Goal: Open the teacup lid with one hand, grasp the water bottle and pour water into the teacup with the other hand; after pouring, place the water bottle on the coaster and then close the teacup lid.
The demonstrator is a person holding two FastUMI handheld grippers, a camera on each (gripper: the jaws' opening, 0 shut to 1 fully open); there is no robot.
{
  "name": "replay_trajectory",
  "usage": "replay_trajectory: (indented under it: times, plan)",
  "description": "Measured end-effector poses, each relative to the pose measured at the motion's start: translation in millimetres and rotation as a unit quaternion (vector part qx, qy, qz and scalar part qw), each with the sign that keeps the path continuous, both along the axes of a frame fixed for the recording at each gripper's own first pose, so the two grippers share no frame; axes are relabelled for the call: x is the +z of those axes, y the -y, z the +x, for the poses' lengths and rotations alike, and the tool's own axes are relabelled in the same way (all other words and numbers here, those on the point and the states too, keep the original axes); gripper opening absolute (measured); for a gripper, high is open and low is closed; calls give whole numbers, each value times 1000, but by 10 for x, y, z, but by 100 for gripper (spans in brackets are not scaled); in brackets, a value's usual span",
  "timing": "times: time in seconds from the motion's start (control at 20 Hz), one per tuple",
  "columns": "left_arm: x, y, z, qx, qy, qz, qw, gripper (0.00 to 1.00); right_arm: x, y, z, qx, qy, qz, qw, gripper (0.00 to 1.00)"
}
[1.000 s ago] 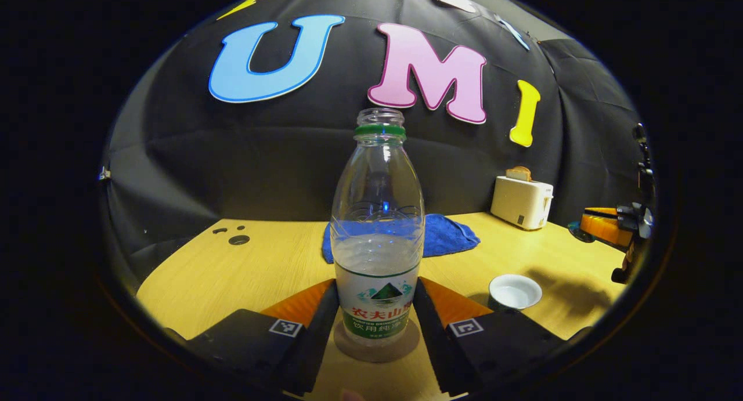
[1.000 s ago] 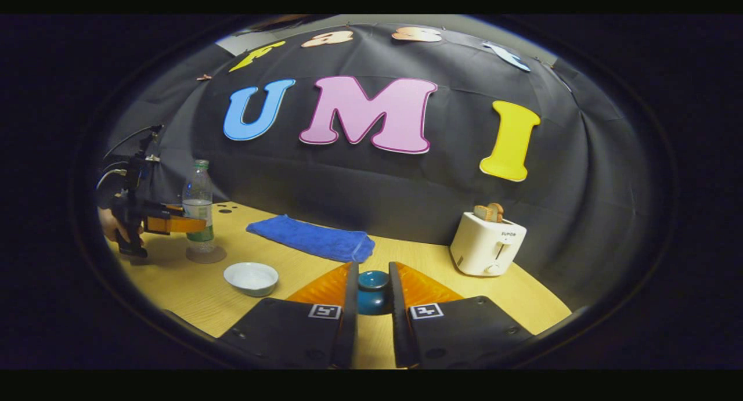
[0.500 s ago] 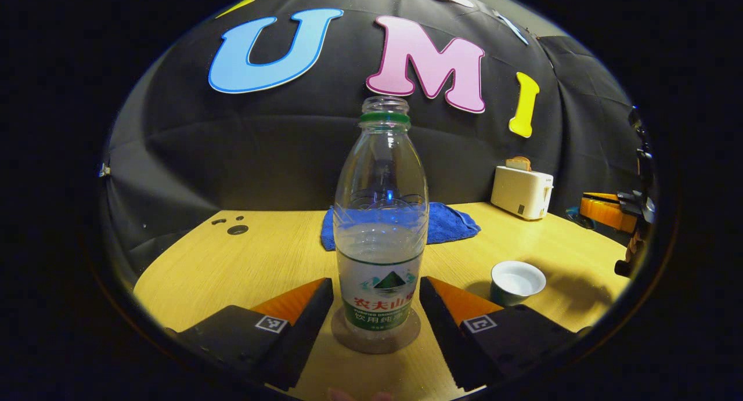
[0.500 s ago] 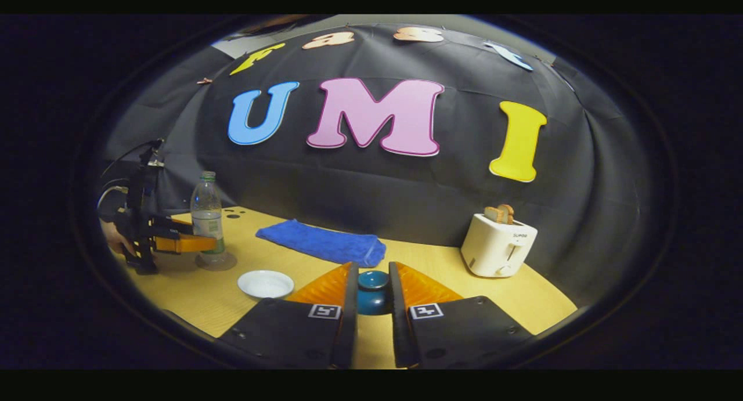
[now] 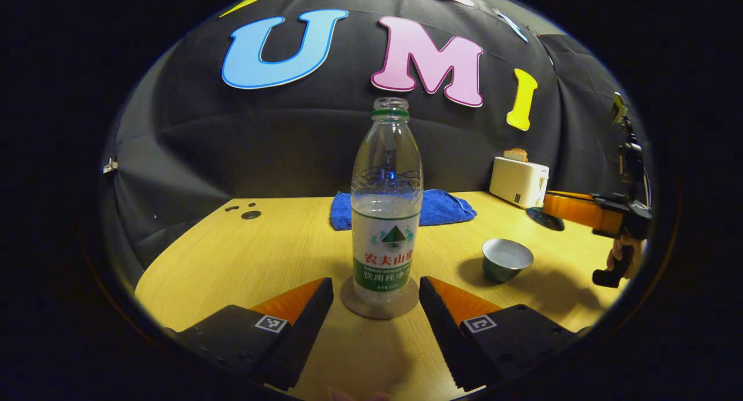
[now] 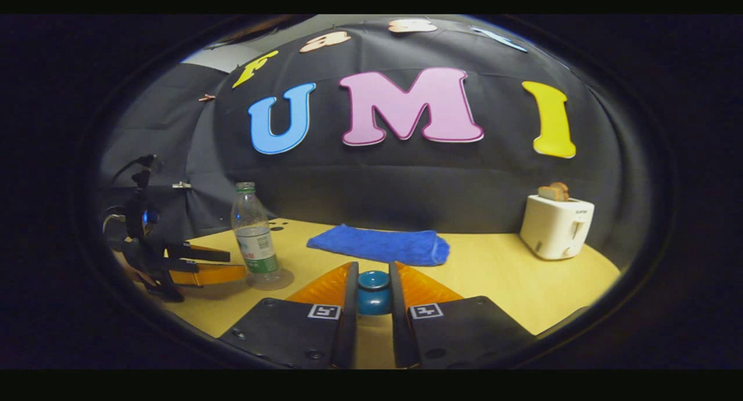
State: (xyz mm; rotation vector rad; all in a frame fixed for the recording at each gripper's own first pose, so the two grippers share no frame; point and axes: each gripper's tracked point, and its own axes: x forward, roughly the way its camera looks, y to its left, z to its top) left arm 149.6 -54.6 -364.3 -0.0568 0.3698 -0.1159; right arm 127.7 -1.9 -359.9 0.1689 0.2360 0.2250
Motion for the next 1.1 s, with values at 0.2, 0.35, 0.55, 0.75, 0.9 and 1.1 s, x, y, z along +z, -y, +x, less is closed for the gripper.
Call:
replay_trajectory:
  times: [0.2, 0.35, 0.55, 0.75, 0.9, 1.1]
  plan:
    - [95, 1, -235, 7, 4, -11, 1000, 94, -193, -261, 74, 15, -17, 1, 1000, 29]
    - [161, 10, -310, 5, 9, -10, 1000, 94, -293, -332, 112, 18, -27, -1, 999, 28]
    - [206, -1, -300, -1, 15, -5, 1000, 94, -367, -323, 149, 15, -35, -6, 999, 28]
    - [228, 17, -262, -5, 19, -4, 1000, 94, -412, -335, 174, 16, -45, -8, 999, 24]
    - [249, 8, -234, -5, 20, -1, 1000, 94, -445, -350, 159, 20, -51, -12, 998, 30]
    - [303, -19, -225, -2, 25, -1, 1000, 94, -451, -371, 140, 24, -53, -16, 998, 39]
